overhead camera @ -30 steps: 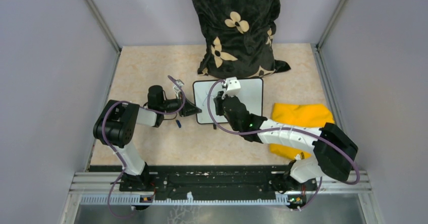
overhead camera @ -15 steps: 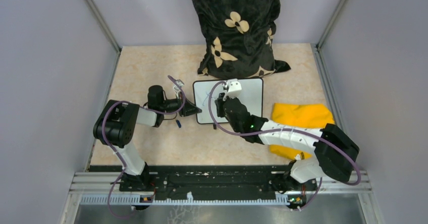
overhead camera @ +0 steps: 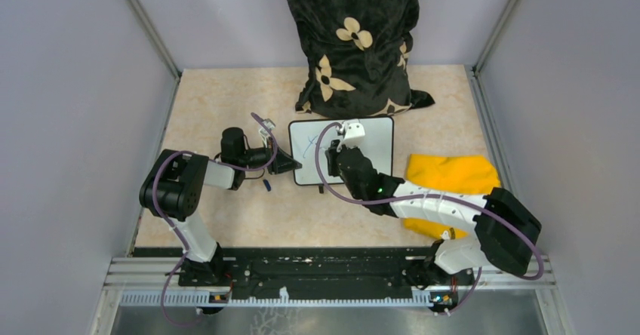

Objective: Write a sentence on the whiteboard

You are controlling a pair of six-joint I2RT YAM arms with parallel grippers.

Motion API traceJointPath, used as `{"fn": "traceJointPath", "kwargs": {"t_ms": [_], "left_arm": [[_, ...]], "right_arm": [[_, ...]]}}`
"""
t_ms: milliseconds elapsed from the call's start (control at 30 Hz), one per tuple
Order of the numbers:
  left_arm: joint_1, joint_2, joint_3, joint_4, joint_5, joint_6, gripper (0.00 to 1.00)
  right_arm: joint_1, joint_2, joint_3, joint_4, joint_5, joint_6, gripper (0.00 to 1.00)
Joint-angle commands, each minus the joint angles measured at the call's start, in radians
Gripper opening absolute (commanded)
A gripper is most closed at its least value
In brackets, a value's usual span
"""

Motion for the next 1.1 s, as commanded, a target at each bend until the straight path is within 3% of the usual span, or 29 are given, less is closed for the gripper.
{"fn": "traceJointPath", "kwargs": {"t_ms": [0, 1067], "left_arm": [[-0.004, 0.013, 0.011, -0.018, 0.002, 0.025, 0.21], [-0.012, 0.013, 0.013, -0.030, 0.001, 0.035, 0.21]], "right_arm": [[-0.025, -0.035, 0.024, 0.026, 0.039, -0.026, 0.00], [-0.026, 0.053, 0.099, 0.048, -0.039, -0.034, 0.00]]}}
